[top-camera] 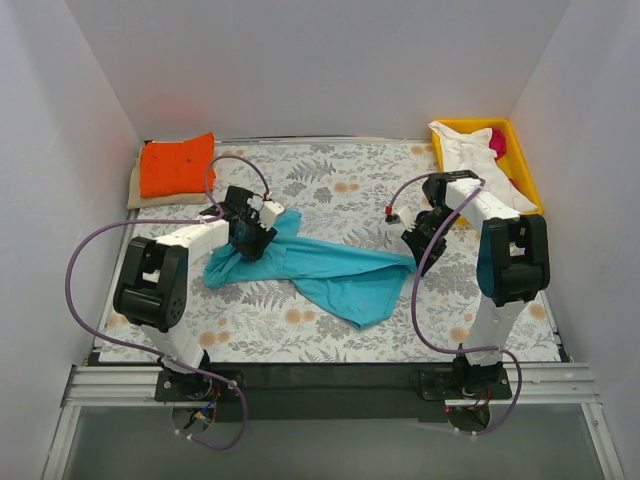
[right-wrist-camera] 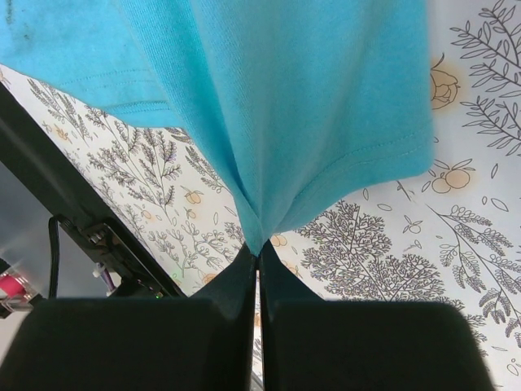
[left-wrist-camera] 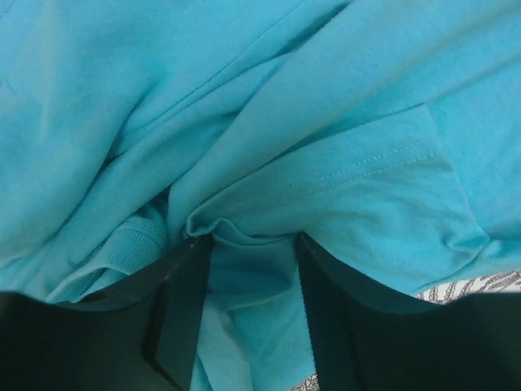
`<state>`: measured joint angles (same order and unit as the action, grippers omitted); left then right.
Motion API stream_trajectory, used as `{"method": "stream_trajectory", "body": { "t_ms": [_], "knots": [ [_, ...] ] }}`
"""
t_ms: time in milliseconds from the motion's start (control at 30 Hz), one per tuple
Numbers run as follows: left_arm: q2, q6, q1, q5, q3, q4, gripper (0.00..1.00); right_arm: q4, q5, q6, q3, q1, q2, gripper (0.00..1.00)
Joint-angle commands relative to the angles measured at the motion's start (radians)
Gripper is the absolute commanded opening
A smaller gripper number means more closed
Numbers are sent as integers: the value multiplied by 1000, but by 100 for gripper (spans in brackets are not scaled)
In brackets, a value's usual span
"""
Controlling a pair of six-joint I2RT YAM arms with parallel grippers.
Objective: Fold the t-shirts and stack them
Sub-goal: Flatten the tshirt out
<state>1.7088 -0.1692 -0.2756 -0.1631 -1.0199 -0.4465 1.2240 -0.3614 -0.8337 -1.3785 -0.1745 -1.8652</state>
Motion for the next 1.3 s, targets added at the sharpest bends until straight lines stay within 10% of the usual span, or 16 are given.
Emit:
{"method": "stream_trajectory", "body": {
  "t_ms": [0,267,867,1267],
  "knots": [
    [-5,-26,3,31,-2,14,41,14,4,-24,-17,12,1,1],
    [-107,10,33,-1,-58,-78,18,16,18,-30,-22,23,8,1],
    [-37,33,121,-213,-138,-238,47,15,-2,-28,-30,24,-15,1],
    [-89,-12,76,-46,-55,-98,51,16,-1,-27,-30,24,-22,1]
  ]
}}
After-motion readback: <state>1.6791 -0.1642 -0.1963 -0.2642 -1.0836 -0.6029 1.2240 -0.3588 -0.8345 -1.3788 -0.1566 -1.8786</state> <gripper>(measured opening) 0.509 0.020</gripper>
